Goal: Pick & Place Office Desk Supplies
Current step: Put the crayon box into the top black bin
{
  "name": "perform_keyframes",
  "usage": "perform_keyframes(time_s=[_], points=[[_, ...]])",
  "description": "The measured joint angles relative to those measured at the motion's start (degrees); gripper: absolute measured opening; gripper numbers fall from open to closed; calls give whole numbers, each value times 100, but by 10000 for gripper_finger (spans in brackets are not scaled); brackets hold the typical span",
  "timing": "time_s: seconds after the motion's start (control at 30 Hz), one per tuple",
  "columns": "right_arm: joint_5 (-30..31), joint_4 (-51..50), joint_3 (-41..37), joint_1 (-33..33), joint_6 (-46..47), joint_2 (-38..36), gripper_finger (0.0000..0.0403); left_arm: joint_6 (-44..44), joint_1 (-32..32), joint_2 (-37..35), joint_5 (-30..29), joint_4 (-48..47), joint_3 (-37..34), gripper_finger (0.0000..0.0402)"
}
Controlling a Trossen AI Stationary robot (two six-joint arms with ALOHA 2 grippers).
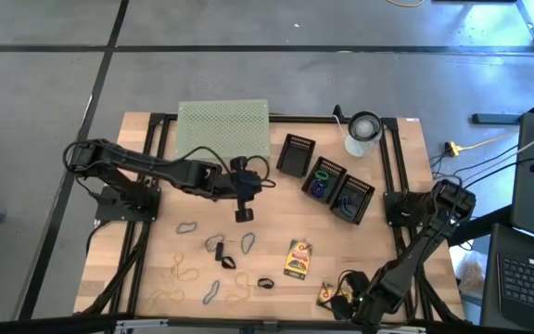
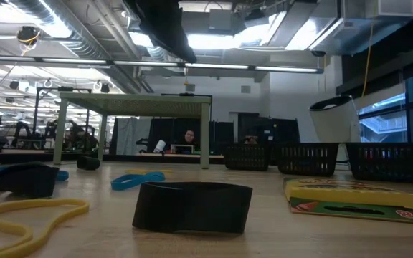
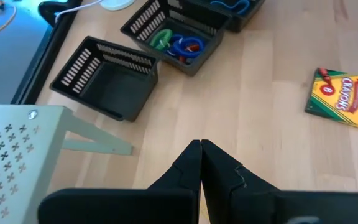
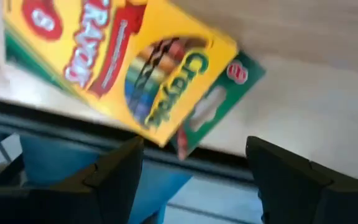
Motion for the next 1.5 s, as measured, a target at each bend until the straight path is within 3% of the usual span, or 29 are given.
perform_keyframes(time_s=[0.17,0.67,0.83,1.03,1.23,1.5], points=[[27,14,18,58,-3,182,270,33,-167,0,-1,4,0,3],[1058,-34,15,76,-240,214,198,229,-329,0,-24,238,0,3],[1146,-87,13,71,-266,217,176,229,-329,0,-25,238,0,3],[1206,-181,11,65,-238,219,138,229,-329,0,-25,236,0,3],[1660,-225,2,41,-273,228,93,229,-329,0,-24,236,0,3],[1640,-237,0,32,-306,225,48,229,-329,0,-21,235,0,3]])
